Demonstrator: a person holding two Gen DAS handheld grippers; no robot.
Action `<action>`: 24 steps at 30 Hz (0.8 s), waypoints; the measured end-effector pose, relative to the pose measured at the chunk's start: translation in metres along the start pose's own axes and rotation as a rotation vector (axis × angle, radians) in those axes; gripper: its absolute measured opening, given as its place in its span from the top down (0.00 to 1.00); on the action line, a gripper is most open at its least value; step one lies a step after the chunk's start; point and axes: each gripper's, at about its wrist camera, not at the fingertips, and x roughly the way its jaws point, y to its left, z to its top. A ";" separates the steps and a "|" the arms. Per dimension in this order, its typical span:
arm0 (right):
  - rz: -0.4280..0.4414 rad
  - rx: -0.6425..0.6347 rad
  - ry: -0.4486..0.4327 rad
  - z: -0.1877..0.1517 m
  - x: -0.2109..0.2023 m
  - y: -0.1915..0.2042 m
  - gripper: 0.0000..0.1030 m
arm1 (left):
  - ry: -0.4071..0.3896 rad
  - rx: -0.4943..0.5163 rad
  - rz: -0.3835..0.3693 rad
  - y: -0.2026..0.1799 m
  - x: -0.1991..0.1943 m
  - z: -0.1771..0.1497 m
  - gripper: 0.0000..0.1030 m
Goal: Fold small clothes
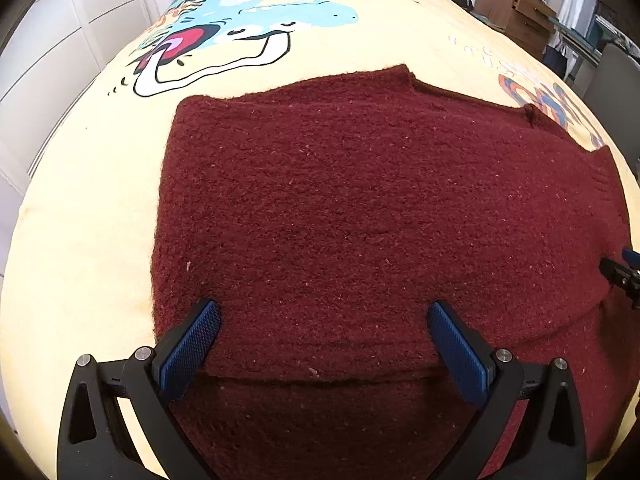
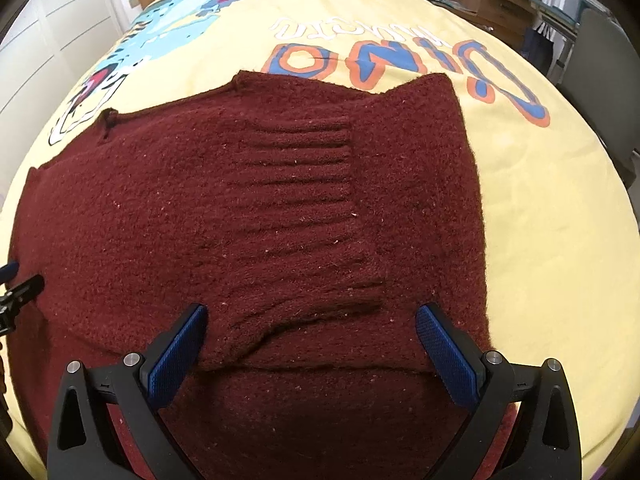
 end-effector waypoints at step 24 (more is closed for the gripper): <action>-0.009 0.036 -0.191 -0.096 -0.192 -0.038 0.00 | -0.046 -0.047 -0.022 -0.005 -0.144 -0.085 0.01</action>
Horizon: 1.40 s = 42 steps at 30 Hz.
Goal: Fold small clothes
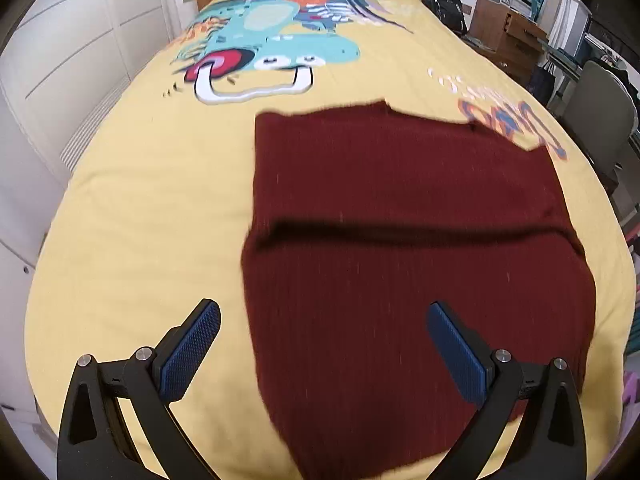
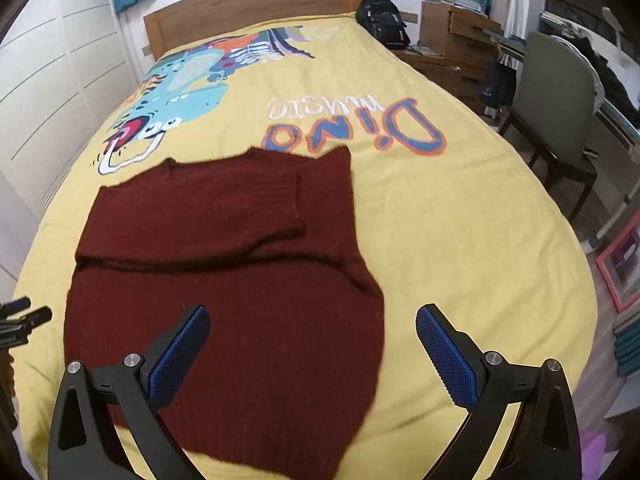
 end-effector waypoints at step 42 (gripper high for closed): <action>0.181 0.066 0.390 -0.099 0.070 -0.011 0.88 | 0.199 -0.062 -0.198 0.001 0.034 -0.094 0.91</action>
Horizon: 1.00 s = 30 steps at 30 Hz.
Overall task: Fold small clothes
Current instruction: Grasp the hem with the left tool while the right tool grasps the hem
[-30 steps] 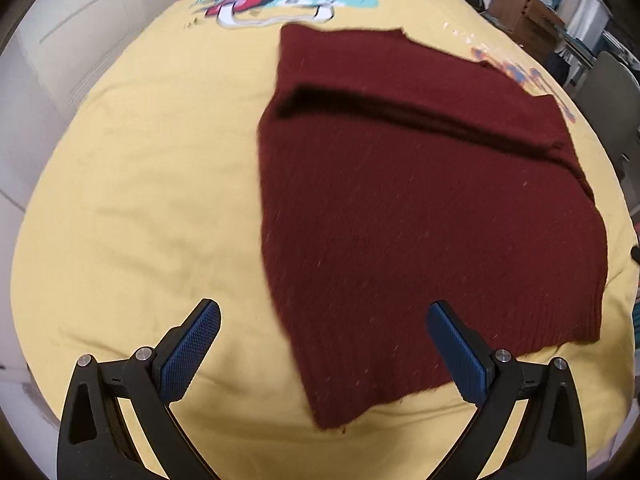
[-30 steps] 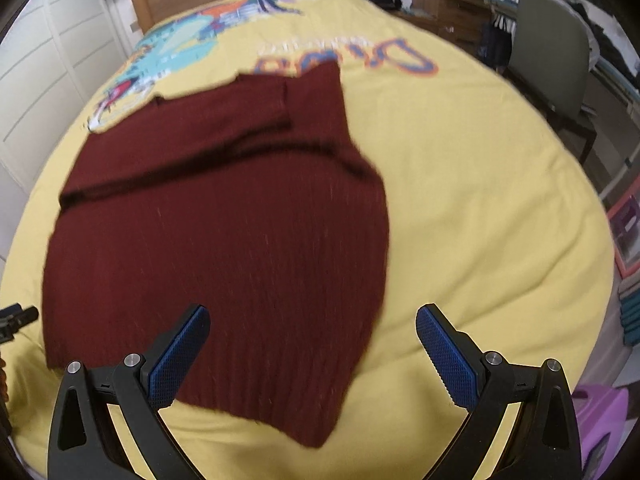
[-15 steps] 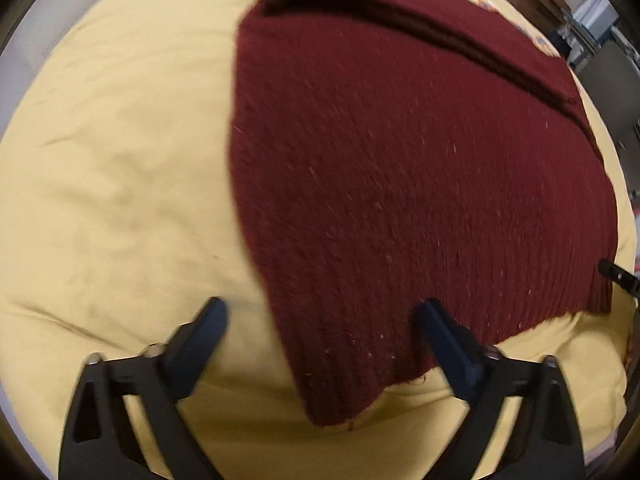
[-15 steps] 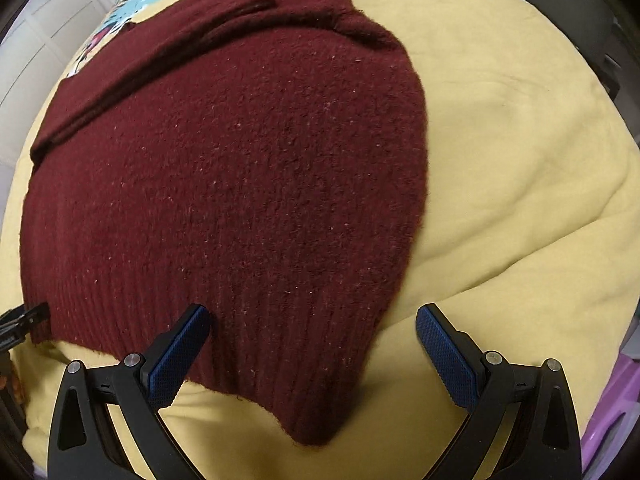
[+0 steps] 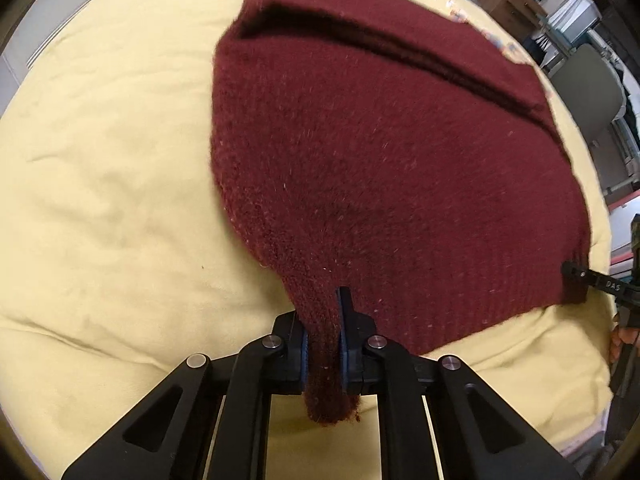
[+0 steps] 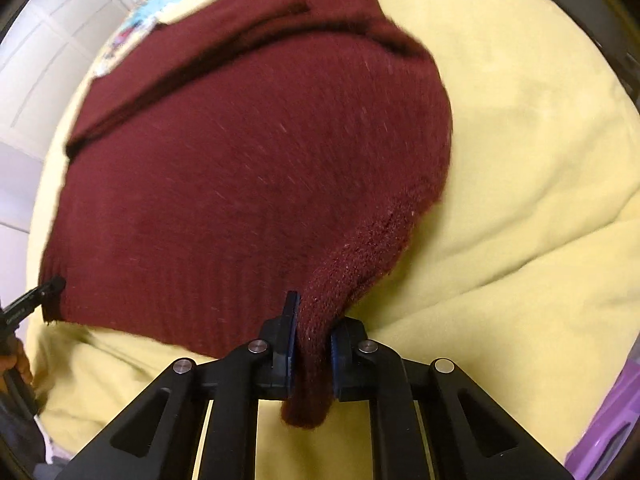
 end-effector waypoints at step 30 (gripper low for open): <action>-0.003 -0.041 -0.372 0.253 -0.087 0.039 0.89 | -0.304 0.016 0.066 0.000 -0.087 0.223 0.91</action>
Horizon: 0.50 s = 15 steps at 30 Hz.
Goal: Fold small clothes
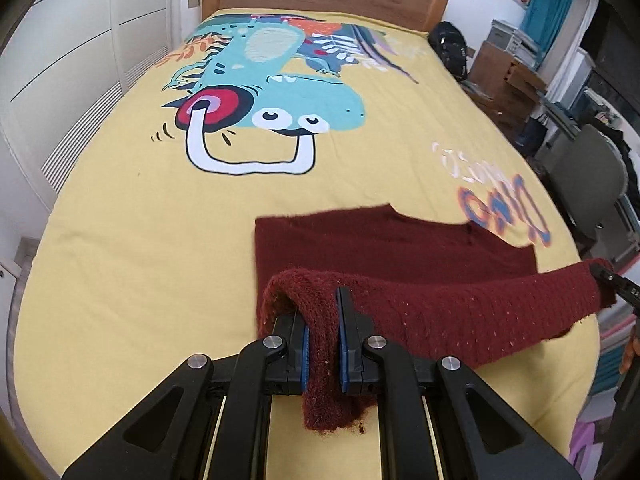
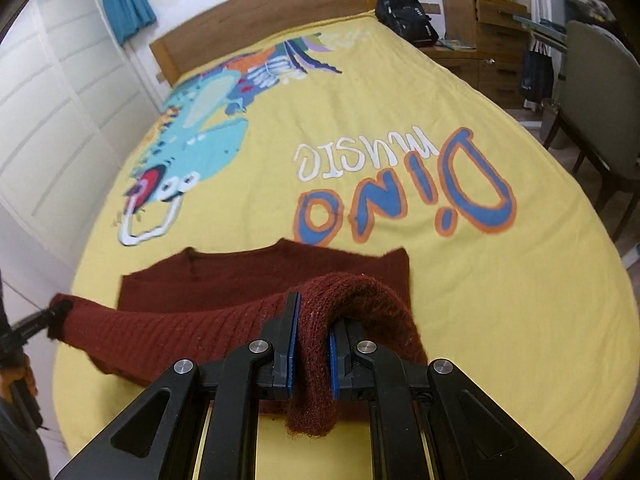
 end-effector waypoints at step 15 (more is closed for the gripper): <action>-0.109 0.057 0.199 0.000 0.116 -0.007 0.83 | 0.143 0.044 0.180 -0.001 0.127 0.005 0.89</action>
